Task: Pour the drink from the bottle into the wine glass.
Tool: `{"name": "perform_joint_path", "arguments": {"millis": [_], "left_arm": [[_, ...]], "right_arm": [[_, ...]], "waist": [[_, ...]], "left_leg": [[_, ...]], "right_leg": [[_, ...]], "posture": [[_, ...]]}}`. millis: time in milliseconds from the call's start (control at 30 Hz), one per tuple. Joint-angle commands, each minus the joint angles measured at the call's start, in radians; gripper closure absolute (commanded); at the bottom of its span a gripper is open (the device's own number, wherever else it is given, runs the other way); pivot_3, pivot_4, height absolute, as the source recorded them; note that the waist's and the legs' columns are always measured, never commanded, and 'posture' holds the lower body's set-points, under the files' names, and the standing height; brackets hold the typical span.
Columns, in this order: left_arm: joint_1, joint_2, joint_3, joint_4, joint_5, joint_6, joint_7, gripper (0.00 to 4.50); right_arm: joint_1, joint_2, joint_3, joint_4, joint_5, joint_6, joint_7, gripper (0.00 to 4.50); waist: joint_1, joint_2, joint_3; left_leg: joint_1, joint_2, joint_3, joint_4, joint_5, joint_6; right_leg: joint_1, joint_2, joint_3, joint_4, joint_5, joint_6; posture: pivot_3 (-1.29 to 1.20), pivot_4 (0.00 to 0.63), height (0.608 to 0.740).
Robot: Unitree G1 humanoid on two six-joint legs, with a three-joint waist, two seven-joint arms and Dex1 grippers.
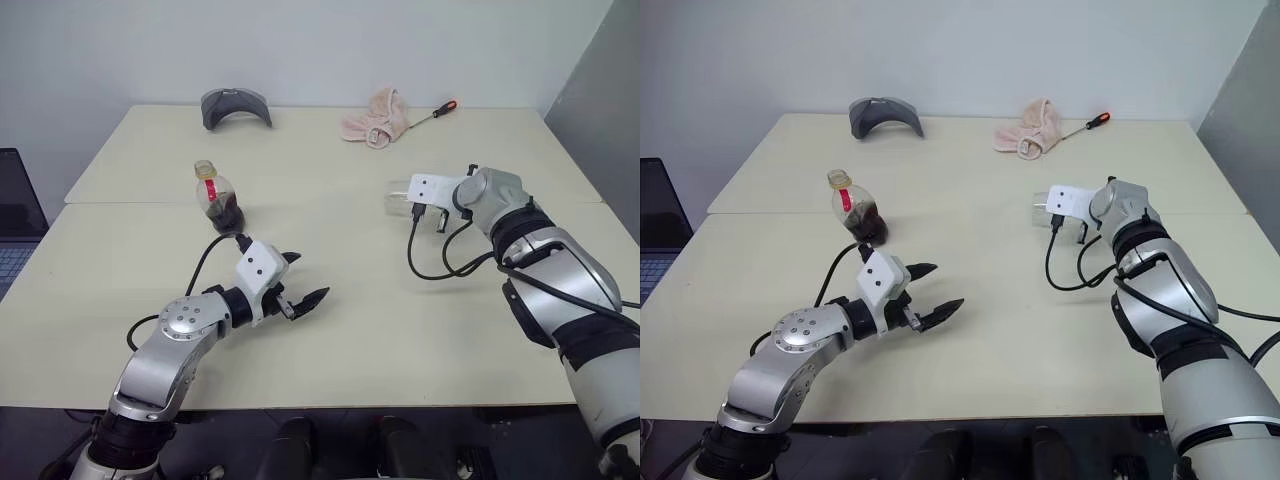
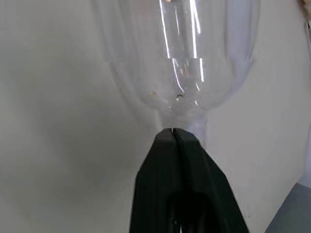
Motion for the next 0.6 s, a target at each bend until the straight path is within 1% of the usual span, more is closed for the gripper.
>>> {"name": "perform_joint_path", "arguments": {"millis": [33, 133, 233, 267, 333, 433, 467, 600], "left_arm": [[-0.003, -0.004, 0.017, -0.035, 0.008, -0.018, 0.01, 0.0], [-0.005, -0.008, 0.013, -0.032, 0.011, -0.019, 0.013, 0.0], [-0.005, -0.012, 0.016, -0.031, 0.012, -0.019, 0.014, 0.0], [-0.005, -0.012, 0.019, -0.029, 0.013, -0.02, 0.015, 0.0], [-0.004, -0.011, 0.022, -0.025, 0.014, -0.023, 0.015, 0.0], [-0.006, -0.012, 0.024, -0.018, 0.015, -0.027, 0.016, 0.0], [-0.009, -0.013, 0.022, -0.014, 0.016, -0.029, 0.016, 0.0], [-0.028, -0.023, 0.016, 0.002, 0.025, -0.036, 0.023, 0.0]], "right_arm": [[-0.018, -0.016, -0.007, 0.005, -0.014, -0.006, 0.004, 4.48], [-0.027, -0.029, 0.002, 0.003, -0.03, -0.021, 0.036, 4.48], [-0.056, -0.047, 0.008, -0.006, -0.041, -0.07, 0.105, 4.48], [-0.067, -0.052, 0.005, -0.01, -0.039, -0.089, 0.128, 4.32], [-0.089, -0.061, -0.006, -0.015, -0.031, -0.105, 0.167, 3.93], [-0.108, -0.063, -0.007, -0.015, -0.037, -0.104, 0.156, 2.88], [-0.109, -0.058, -0.004, -0.013, -0.042, -0.097, 0.133, 2.59], [-0.099, -0.037, -0.003, -0.004, -0.054, -0.065, 0.058, 1.15]], "waist": [[0.0, 0.0, 0.0], [0.0, 0.0, 0.0], [0.0, 0.0, 0.0], [0.0, 0.0, 0.0], [-0.002, 0.0, 0.0], [-0.002, 0.001, 0.0], [-0.002, 0.001, 0.0], [0.0, 0.001, 0.0]], "left_leg": [[0.0, 0.0, 0.0, 0.0, 0.0, 0.0], [0.0, 0.0, 0.0, 0.0, 0.0, 0.0], [0.0, 0.0, 0.0, 0.0, 0.0, 0.0], [0.0, 0.0, 0.0, 0.0, 0.0, 0.0], [0.0, 0.0, 0.0, 0.0, 0.0, 0.0], [0.0, 0.0, 0.0, 0.0, 0.0, 0.0], [0.0, 0.0, 0.0, 0.0, 0.0, 0.0], [0.0, 0.0, 0.0, 0.0, 0.0, 0.0]], "right_leg": [[0.0, 0.0, 0.0, 0.0, 0.0, 0.0], [0.0, 0.0, 0.0, 0.0, 0.0, 0.0], [0.0, 0.0, 0.0, 0.0, 0.0, 0.0], [0.0, 0.0, 0.0, 0.0, 0.0, 0.0], [0.0, 0.0, 0.0, 0.0, 0.0, 0.0], [0.0, 0.0, 0.0, 0.0, 0.0, 0.0], [0.0, 0.0, 0.0, 0.0, 0.0, 0.0], [0.0, 0.0, 0.0, 0.0, 0.0, 0.0]], "posture": [[0.0, 0.15, 0.74], [0.0, 0.15, 0.74], [0.0, 0.15, 0.74], [0.0, 0.15, 0.74], [0.0, 0.15, 0.74], [0.0, 0.15, 0.74], [0.0, 0.15, 0.74], [0.0, 0.15, 0.74]]}}
